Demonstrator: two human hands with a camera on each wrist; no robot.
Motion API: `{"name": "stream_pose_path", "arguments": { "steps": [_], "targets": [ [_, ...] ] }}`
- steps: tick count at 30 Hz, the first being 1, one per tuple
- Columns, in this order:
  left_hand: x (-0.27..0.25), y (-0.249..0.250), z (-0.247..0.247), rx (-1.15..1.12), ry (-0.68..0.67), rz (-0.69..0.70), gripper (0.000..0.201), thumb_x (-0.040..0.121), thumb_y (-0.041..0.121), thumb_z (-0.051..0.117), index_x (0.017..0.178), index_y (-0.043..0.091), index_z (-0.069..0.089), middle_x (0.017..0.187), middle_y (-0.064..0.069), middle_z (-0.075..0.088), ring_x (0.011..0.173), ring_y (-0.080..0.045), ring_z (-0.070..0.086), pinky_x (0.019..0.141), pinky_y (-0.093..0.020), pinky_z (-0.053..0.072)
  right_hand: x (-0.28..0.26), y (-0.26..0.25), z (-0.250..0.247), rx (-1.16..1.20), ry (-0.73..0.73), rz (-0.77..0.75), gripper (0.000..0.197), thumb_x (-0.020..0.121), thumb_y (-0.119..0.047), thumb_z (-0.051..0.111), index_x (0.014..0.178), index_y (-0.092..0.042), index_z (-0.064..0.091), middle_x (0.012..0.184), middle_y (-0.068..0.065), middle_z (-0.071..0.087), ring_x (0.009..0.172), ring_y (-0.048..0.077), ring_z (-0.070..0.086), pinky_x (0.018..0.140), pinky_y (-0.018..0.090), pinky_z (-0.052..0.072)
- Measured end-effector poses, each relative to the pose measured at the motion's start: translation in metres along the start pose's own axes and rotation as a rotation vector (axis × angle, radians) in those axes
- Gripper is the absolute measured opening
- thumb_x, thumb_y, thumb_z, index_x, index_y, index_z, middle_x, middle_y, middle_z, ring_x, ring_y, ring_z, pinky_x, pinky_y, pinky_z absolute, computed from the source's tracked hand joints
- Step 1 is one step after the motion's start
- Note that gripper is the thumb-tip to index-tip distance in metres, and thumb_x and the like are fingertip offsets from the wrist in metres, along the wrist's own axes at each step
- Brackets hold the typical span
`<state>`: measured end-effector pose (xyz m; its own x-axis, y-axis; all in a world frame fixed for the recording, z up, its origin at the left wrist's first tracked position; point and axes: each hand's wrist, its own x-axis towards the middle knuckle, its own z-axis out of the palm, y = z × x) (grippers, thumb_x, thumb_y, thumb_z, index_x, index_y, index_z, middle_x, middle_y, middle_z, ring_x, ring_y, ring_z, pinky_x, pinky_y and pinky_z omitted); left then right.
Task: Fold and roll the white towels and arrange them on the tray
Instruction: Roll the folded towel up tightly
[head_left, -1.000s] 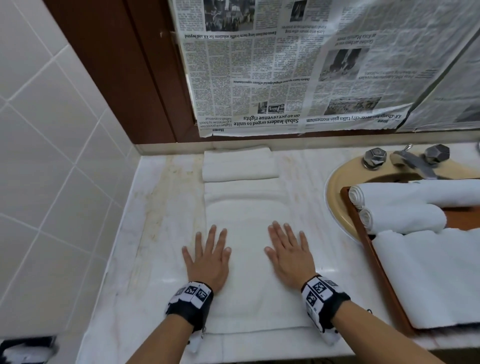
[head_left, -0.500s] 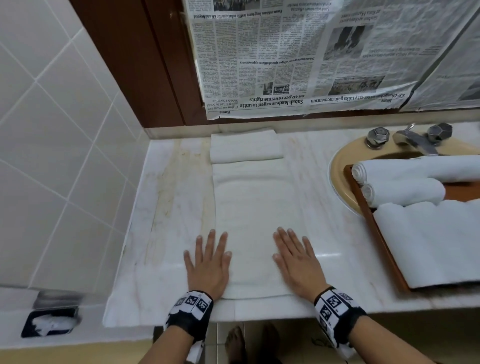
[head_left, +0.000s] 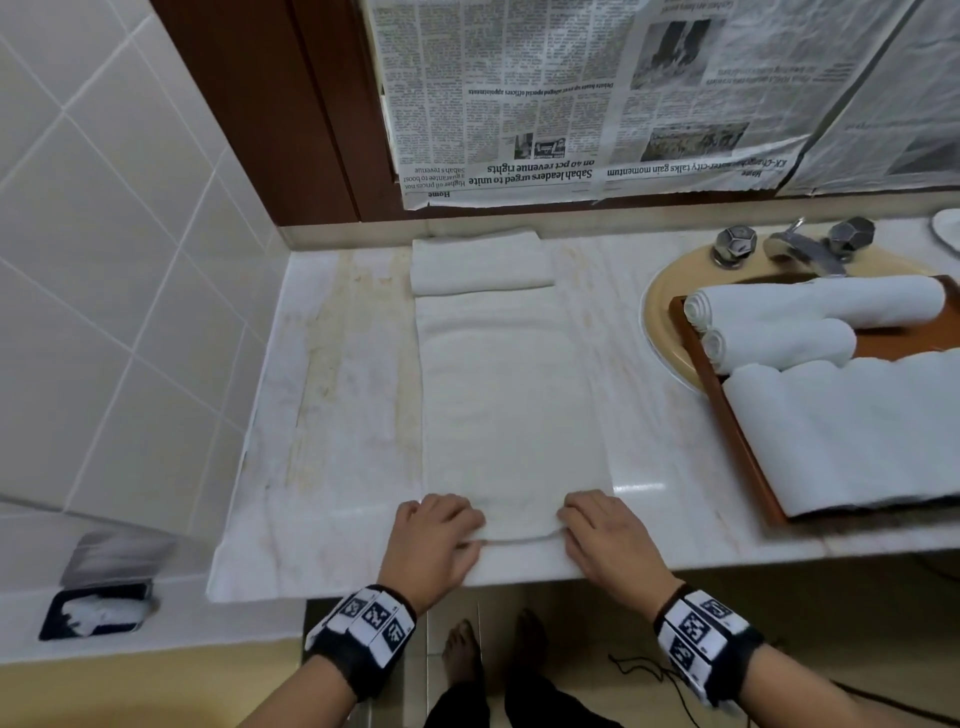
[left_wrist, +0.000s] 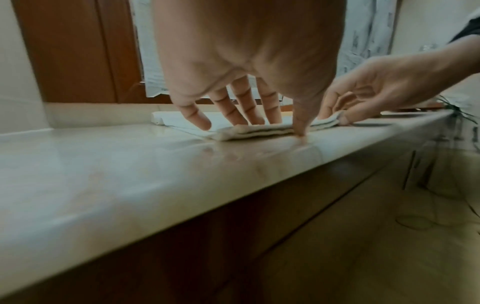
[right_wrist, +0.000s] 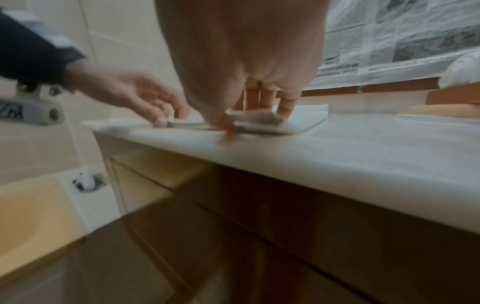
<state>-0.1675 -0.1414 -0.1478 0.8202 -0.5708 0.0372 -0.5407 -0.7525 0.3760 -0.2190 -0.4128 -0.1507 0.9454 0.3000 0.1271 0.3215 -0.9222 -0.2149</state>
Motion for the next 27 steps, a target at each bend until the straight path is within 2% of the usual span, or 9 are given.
{"name": "stream_pose_path", "arguments": {
  "steps": [4,6,9,12,16,18,20,22,27],
  "targets": [
    [0.008,0.012,-0.004,0.096,0.023,-0.041,0.012,0.079,0.036,0.057,0.087,0.031,0.065,0.086,0.013,0.064,0.079,-0.014,0.06,0.075,-0.035,0.039,0.015,-0.003,-0.002,0.046,0.007,0.065,0.015,0.084,-0.02,0.056,0.089,-0.011,0.067,0.086,0.003,0.062,0.077,0.024,0.058,0.065,0.034,0.049],
    [0.014,0.014,-0.008,0.115,-0.012,-0.091,0.016,0.082,0.036,0.053,0.089,0.027,0.064,0.076,0.01,0.064,0.07,-0.016,0.06,0.077,-0.036,0.039,0.022,0.001,-0.009,0.126,-0.043,0.132,0.029,0.09,-0.028,0.044,0.095,-0.013,0.068,0.086,0.001,0.064,0.078,0.022,0.058,0.069,0.032,0.047],
    [0.025,0.01,-0.017,0.03,-0.05,-0.21,0.018,0.092,0.033,0.047,0.101,0.022,0.057,0.065,0.008,0.06,0.057,-0.018,0.053,0.083,-0.037,0.04,0.031,0.01,-0.021,0.309,-0.164,0.218,0.026,0.098,-0.027,0.047,0.112,-0.015,0.065,0.099,-0.001,0.067,0.089,0.019,0.059,0.081,0.032,0.046],
    [0.031,0.003,-0.024,-0.198,-0.062,-0.305,0.017,0.098,0.03,0.052,0.113,0.021,0.05,0.08,0.008,0.061,0.065,-0.017,0.055,0.074,-0.031,0.035,0.036,0.018,-0.021,0.441,-0.165,0.302,0.024,0.099,-0.026,0.054,0.123,-0.021,0.056,0.106,-0.002,0.063,0.091,0.017,0.061,0.081,0.032,0.049],
    [0.037,0.0,-0.021,-0.269,-0.068,-0.314,0.012,0.097,0.026,0.056,0.109,0.024,0.059,0.109,0.007,0.05,0.086,-0.016,0.056,0.077,-0.031,0.045,0.032,0.026,-0.011,0.205,-0.036,0.104,0.026,0.085,-0.005,0.069,0.106,-0.019,0.062,0.102,0.001,0.055,0.075,0.023,0.058,0.06,0.035,0.049],
    [0.037,0.0,-0.017,-0.208,-0.05,-0.292,0.006,0.095,0.024,0.061,0.1,0.025,0.064,0.116,0.006,0.043,0.09,-0.019,0.054,0.076,-0.034,0.048,0.03,0.027,-0.009,0.032,0.021,-0.024,0.026,0.075,0.001,0.07,0.095,-0.015,0.067,0.095,0.002,0.059,0.078,0.025,0.056,0.062,0.033,0.044],
    [0.036,0.001,-0.014,0.0,0.006,-0.235,0.003,0.09,0.026,0.068,0.091,0.029,0.069,0.112,0.007,0.05,0.09,-0.021,0.051,0.069,-0.035,0.043,0.03,0.024,-0.015,-0.019,0.054,-0.093,0.013,0.08,-0.011,0.061,0.091,-0.014,0.068,0.096,0.001,0.062,0.086,0.024,0.056,0.068,0.035,0.042],
    [0.034,0.007,-0.014,0.191,0.022,-0.179,0.004,0.083,0.033,0.075,0.084,0.031,0.071,0.098,0.008,0.058,0.083,-0.022,0.053,0.064,-0.034,0.038,0.027,0.022,-0.019,-0.03,0.019,-0.102,0.021,0.079,-0.027,0.056,0.091,-0.014,0.068,0.098,0.001,0.061,0.09,0.024,0.056,0.073,0.037,0.044],
    [0.023,0.018,-0.011,0.229,-0.034,-0.181,0.032,0.071,0.051,0.076,0.09,0.026,0.068,0.092,0.006,0.063,0.078,-0.022,0.059,0.066,-0.037,0.047,0.027,0.02,-0.012,-0.061,-0.015,-0.059,0.021,0.083,-0.022,0.049,0.084,-0.012,0.067,0.086,0.002,0.06,0.079,0.025,0.057,0.074,0.037,0.043]
  ]
}}
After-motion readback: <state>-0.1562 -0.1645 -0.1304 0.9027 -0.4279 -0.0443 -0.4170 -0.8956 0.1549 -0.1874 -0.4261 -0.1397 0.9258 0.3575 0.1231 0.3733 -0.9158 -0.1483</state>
